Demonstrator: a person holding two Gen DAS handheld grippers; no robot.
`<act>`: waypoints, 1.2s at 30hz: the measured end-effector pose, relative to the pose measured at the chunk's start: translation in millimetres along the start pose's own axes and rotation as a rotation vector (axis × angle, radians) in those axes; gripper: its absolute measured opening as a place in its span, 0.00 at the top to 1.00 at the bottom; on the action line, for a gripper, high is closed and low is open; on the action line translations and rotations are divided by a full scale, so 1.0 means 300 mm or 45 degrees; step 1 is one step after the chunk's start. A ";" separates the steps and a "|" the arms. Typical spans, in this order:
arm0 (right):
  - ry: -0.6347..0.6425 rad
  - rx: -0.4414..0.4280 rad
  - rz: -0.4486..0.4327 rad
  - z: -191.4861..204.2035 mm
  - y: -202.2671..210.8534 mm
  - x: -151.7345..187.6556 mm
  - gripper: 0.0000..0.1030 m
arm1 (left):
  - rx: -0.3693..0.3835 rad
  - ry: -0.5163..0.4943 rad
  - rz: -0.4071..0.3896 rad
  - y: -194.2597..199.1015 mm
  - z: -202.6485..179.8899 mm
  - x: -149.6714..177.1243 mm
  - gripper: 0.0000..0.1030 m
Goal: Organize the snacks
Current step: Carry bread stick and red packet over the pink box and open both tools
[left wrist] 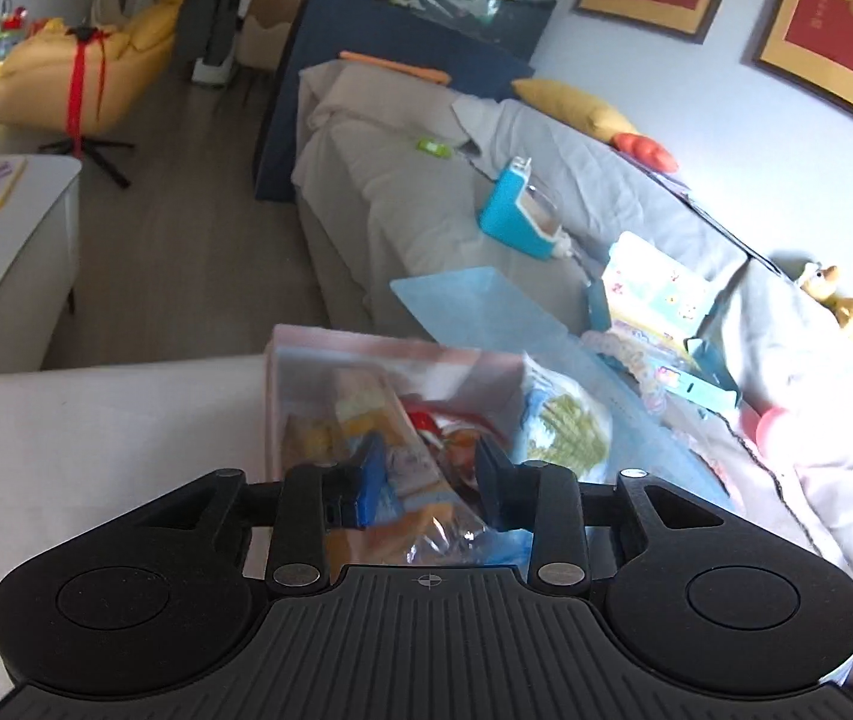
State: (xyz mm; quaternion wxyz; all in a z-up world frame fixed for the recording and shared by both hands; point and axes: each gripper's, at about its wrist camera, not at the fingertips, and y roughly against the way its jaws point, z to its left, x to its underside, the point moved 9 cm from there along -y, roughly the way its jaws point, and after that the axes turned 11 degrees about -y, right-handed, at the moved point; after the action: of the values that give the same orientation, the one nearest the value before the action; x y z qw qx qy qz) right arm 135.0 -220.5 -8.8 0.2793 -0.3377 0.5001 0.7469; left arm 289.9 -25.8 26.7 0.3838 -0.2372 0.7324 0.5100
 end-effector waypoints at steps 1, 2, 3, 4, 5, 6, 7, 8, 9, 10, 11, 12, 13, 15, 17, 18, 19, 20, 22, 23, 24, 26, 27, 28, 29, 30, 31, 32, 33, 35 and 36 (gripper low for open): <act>0.008 0.000 0.003 0.001 -0.010 -0.016 0.54 | -0.001 -0.019 0.016 -0.005 0.006 0.021 0.64; 0.020 -0.005 0.000 0.006 -0.020 -0.037 0.54 | -0.001 -0.040 0.039 -0.014 0.009 0.043 0.64; 0.034 -0.010 -0.015 0.014 -0.033 -0.074 0.54 | -0.007 -0.071 0.052 -0.022 0.010 0.057 0.64; 0.039 -0.015 -0.034 0.021 -0.047 -0.113 0.54 | -0.031 -0.115 0.056 -0.027 0.010 0.062 0.64; 0.038 -0.022 -0.055 0.029 -0.073 -0.168 0.54 | -0.060 -0.151 0.065 -0.031 0.012 0.065 0.64; 0.028 -0.023 -0.065 0.034 -0.105 -0.220 0.54 | -0.076 -0.172 0.070 -0.037 0.013 0.068 0.63; 0.012 -0.014 -0.069 0.036 -0.155 -0.279 0.54 | -0.069 -0.167 0.063 -0.040 0.013 0.067 0.61; 0.006 0.001 -0.074 0.037 -0.202 -0.321 0.54 | -0.054 -0.145 0.060 -0.044 0.017 0.069 0.61; 0.003 0.029 -0.084 0.035 -0.264 -0.366 0.54 | -0.042 -0.122 0.061 -0.049 0.022 0.073 0.61; -0.005 0.050 -0.078 0.029 -0.319 -0.394 0.54 | -0.035 -0.114 0.059 -0.056 0.026 0.078 0.61; -0.028 0.058 -0.037 0.021 -0.396 -0.413 0.54 | -0.036 -0.124 0.054 -0.058 0.024 0.082 0.61; -0.062 0.052 0.027 0.013 -0.469 -0.415 0.54 | -0.041 -0.138 0.050 -0.061 0.023 0.085 0.61; -0.113 0.041 0.105 0.003 -0.547 -0.403 0.54 | -0.046 -0.150 0.046 -0.062 0.021 0.087 0.61; -0.165 0.044 0.190 -0.014 -0.639 -0.368 0.54 | -0.050 -0.155 0.043 -0.066 0.018 0.086 0.60; -0.154 0.055 0.173 -0.016 -0.666 -0.345 0.54 | -0.051 -0.154 0.046 -0.068 0.018 0.083 0.60; -0.131 0.060 0.153 -0.011 -0.659 -0.339 0.52 | -0.049 -0.150 0.043 -0.068 0.019 0.083 0.60; -0.120 0.063 0.143 -0.005 -0.646 -0.334 0.47 | -0.049 -0.145 0.039 -0.065 0.018 0.083 0.60; -0.122 0.056 0.141 -0.001 -0.631 -0.327 0.45 | -0.052 -0.142 0.034 -0.060 0.020 0.082 0.60; -0.122 0.031 0.107 0.014 -0.577 -0.327 0.39 | -0.060 -0.144 0.024 -0.051 0.017 0.082 0.60; -0.117 0.028 0.075 0.018 -0.546 -0.332 0.37 | -0.069 -0.151 0.022 -0.043 0.015 0.086 0.60; -0.117 0.034 0.040 0.018 -0.515 -0.342 0.33 | -0.083 -0.162 0.020 -0.035 0.012 0.086 0.60; -0.124 0.051 -0.011 0.009 -0.447 -0.354 0.30 | -0.112 -0.194 0.007 0.000 0.002 0.091 0.60; -0.122 0.059 -0.020 0.002 -0.411 -0.350 0.30 | -0.125 -0.205 -0.011 0.028 -0.003 0.096 0.61; -0.116 0.066 -0.023 0.002 -0.385 -0.344 0.30 | -0.132 -0.205 -0.032 0.061 -0.009 0.102 0.61; -0.104 0.072 -0.020 0.002 -0.349 -0.327 0.30 | -0.138 -0.195 -0.049 0.099 -0.012 0.116 0.61; -0.093 0.077 -0.013 0.004 -0.319 -0.305 0.30 | -0.142 -0.182 -0.055 0.133 -0.013 0.133 0.61; -0.084 0.081 -0.005 0.013 -0.291 -0.276 0.29 | -0.147 -0.169 -0.052 0.169 -0.014 0.159 0.61; -0.072 0.080 0.009 0.023 -0.266 -0.240 0.29 | -0.153 -0.159 -0.043 0.208 -0.016 0.198 0.61; -0.060 0.077 0.026 0.036 -0.245 -0.201 0.28 | -0.163 -0.155 -0.034 0.237 -0.020 0.234 0.61; -0.036 0.069 0.074 0.067 -0.206 -0.104 0.28 | -0.201 -0.161 0.009 0.294 -0.027 0.326 0.61; -0.030 0.066 0.097 0.083 -0.190 -0.058 0.27 | -0.234 -0.175 0.043 0.322 -0.033 0.389 0.61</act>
State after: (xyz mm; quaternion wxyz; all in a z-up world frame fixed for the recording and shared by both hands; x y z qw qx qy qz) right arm 183.2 -179.2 -20.2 0.2652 -0.3024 0.5284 0.7477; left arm 146.3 5.7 -10.8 0.4010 -0.2233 0.6583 0.5966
